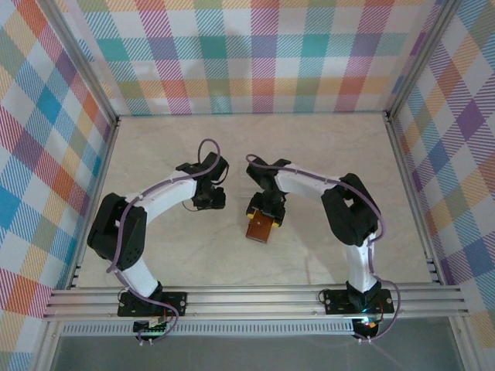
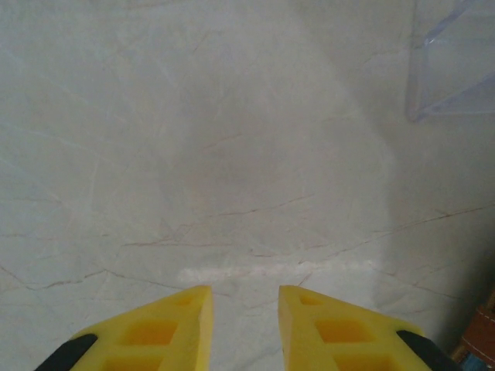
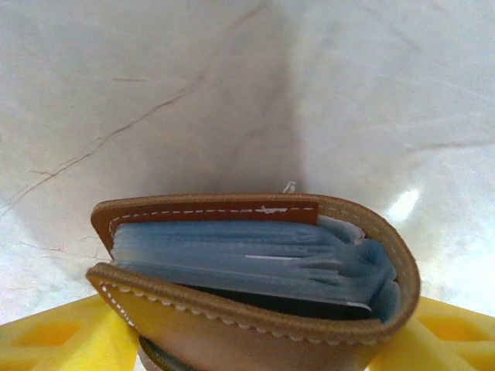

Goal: Take the credit cards out of the card holder

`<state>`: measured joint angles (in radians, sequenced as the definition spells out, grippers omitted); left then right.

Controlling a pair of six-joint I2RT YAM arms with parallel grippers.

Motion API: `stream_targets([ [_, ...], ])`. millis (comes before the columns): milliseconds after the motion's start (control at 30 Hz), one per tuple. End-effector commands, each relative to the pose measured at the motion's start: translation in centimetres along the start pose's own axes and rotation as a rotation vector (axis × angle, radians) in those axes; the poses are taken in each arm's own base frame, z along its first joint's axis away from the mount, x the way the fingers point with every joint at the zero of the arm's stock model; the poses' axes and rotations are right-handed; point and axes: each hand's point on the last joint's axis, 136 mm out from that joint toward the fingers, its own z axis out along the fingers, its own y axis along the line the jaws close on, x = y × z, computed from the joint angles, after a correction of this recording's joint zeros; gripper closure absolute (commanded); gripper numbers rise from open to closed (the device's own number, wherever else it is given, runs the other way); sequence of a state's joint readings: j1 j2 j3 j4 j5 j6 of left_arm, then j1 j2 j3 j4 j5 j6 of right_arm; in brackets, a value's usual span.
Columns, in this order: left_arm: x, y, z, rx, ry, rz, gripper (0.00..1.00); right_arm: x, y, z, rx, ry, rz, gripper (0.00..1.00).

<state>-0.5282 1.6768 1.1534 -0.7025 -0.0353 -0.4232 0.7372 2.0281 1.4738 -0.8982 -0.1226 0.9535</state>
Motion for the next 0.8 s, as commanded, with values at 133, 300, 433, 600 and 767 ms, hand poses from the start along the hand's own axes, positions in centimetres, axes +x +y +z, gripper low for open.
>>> stream_targets([
  [133,0.9,-0.6,-1.0,0.032,-0.028,-0.023,0.71,0.5,0.0,-0.1,0.056,0.033,-0.190,0.25],
  [300,1.9,-1.6,-0.9,0.039,-0.014,-0.008,0.71,0.8,0.8,-2.5,-0.008,-0.008,-0.229,0.15],
  [433,2.5,-2.9,-0.8,0.059,-0.003,0.007,0.71,1.5,0.2,-3.8,-0.048,-0.035,-0.235,0.15],
  [600,3.6,-5.4,-0.6,0.099,0.026,0.037,0.72,2.5,-0.6,-3.8,-0.174,-0.032,-0.223,0.17],
  [767,5.0,-8.8,-0.3,0.169,0.065,0.070,0.72,3.5,-0.6,-2.9,-0.385,-0.004,-0.224,0.23],
])
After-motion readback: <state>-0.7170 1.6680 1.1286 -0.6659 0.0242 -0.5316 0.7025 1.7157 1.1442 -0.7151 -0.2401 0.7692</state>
